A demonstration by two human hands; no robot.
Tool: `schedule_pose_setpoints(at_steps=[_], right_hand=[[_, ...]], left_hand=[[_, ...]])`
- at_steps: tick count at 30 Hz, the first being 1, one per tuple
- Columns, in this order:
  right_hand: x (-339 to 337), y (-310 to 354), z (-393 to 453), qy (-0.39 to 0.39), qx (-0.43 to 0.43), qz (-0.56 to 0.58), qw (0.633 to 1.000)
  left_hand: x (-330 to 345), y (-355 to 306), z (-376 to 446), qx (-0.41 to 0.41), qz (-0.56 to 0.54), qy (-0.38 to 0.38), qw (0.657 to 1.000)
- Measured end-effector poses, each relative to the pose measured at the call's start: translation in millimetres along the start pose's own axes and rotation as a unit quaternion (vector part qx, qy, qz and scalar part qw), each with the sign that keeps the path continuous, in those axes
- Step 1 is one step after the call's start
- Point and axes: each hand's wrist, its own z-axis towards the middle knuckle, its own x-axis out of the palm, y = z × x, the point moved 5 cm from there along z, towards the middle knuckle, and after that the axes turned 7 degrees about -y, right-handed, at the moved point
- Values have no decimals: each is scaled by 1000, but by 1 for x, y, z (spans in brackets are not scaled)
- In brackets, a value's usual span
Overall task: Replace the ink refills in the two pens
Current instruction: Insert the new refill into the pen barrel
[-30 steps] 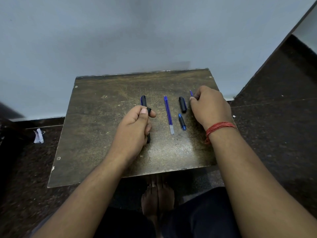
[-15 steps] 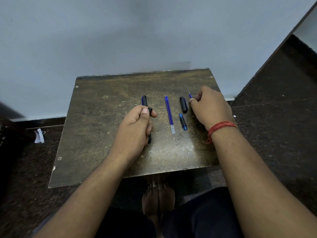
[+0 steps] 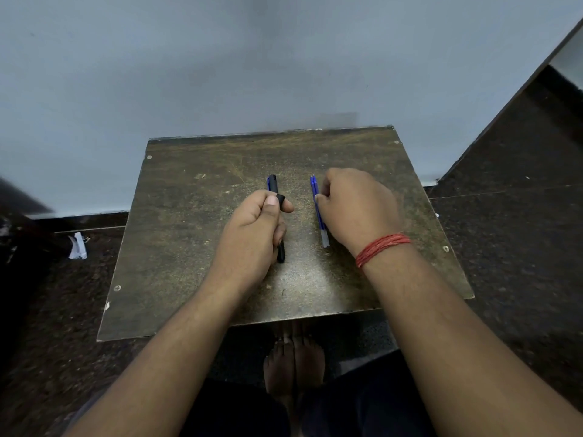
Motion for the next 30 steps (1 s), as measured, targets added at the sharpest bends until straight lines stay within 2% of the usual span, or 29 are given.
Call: schedule_pose_setpoints(at_steps=[13,25,30], right_hand=[[9,-3,-1,33,5,-14,999],[18,7,1,-24,0,-78,997],[20,10,3,8,5,-75,997]], left_hand=[[0,-1,1,0,1,0,1000],[1,-2,1,-3,-6,1,1000],[1,-1,1,-8,-3,-2,1000]])
